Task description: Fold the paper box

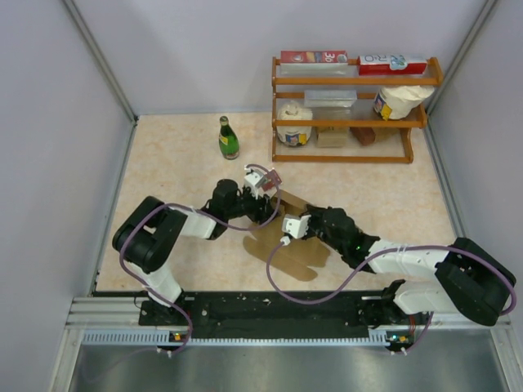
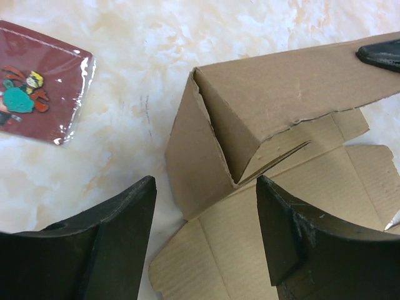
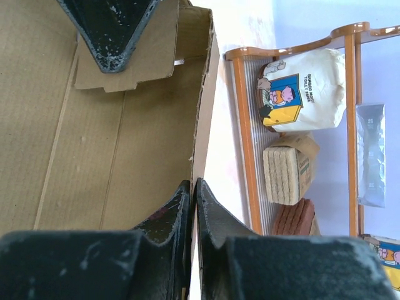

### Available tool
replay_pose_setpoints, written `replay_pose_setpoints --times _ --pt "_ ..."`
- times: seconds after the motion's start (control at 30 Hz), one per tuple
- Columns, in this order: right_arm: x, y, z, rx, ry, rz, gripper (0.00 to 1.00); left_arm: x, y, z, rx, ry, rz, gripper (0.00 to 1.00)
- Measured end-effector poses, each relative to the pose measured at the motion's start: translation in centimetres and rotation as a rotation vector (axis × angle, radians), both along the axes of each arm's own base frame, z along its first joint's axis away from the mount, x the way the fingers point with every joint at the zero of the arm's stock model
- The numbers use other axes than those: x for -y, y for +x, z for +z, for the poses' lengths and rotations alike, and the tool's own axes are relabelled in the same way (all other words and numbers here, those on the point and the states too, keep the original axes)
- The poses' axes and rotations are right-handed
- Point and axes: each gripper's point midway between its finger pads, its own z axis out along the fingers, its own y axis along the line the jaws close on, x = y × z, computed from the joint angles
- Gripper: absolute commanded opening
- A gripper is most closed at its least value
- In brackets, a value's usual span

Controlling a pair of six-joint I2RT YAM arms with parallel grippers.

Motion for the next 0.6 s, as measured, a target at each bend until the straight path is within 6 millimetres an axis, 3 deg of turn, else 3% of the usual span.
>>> replay_pose_setpoints --times 0.33,0.6 --pt "-0.16 -0.42 -0.36 -0.004 -0.01 0.012 0.2 0.66 0.17 0.94 0.047 -0.009 0.029 0.67" --pt "-0.23 -0.73 -0.74 -0.018 -0.01 0.017 0.27 0.72 -0.3 0.52 0.059 0.017 0.062 0.67"
